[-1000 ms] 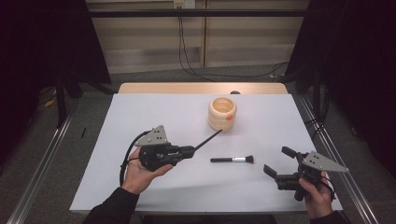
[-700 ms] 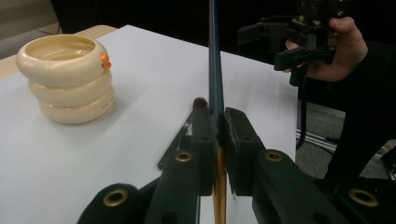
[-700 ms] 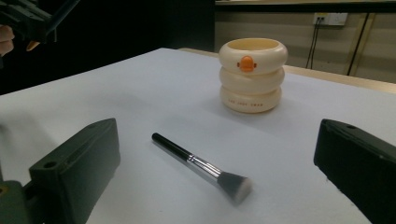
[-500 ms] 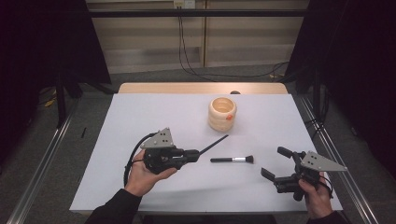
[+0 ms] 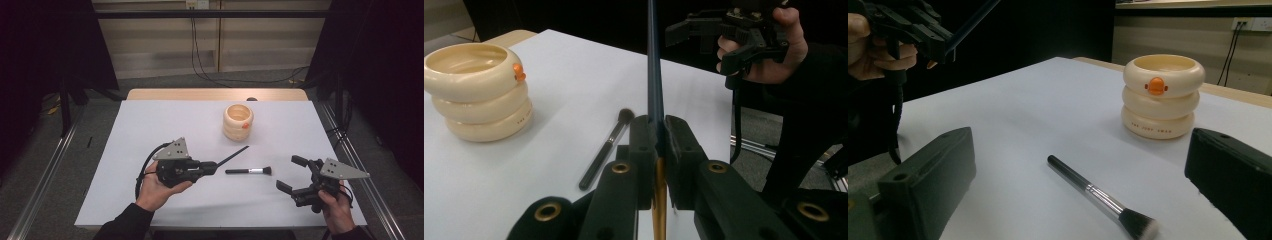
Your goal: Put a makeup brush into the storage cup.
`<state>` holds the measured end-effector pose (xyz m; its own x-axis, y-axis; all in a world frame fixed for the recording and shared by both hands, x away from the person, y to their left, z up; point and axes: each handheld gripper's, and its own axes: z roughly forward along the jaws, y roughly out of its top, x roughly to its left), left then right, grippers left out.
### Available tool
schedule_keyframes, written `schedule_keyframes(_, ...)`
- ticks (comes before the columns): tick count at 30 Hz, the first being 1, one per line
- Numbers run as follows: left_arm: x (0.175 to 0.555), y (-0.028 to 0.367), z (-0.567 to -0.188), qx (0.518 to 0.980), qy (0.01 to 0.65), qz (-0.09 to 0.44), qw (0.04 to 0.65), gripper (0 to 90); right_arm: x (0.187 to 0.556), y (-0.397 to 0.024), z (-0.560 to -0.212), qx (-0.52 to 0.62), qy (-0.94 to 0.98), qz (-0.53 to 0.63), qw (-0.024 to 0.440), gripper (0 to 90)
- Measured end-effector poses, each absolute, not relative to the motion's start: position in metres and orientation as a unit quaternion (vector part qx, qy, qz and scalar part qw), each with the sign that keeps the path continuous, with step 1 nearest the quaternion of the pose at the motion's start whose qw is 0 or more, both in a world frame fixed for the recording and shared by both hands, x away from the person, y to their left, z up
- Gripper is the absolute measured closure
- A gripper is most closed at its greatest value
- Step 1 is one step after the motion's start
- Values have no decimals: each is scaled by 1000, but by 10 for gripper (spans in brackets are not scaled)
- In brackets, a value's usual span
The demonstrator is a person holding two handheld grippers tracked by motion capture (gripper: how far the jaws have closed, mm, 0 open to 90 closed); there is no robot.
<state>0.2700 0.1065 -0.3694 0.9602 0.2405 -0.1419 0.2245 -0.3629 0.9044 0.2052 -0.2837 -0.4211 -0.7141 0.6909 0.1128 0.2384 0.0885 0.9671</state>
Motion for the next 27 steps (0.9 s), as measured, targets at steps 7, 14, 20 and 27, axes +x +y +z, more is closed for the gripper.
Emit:
schedule_keyframes(7,267,100,-369,835,126,7,535,834,211,-276,-414,314,717,597,176,1)
schedule_keyframes(14,268,100,-367,838,120,5,532,834,224,-264,-403,291,736,588,167,24)
schedule_keyframes(20,271,109,-363,843,127,9,523,834,235,-257,-393,280,745,586,154,20)
schedule_keyframes(27,271,103,-364,857,118,1,502,834,239,-247,-392,270,752,580,160,51)
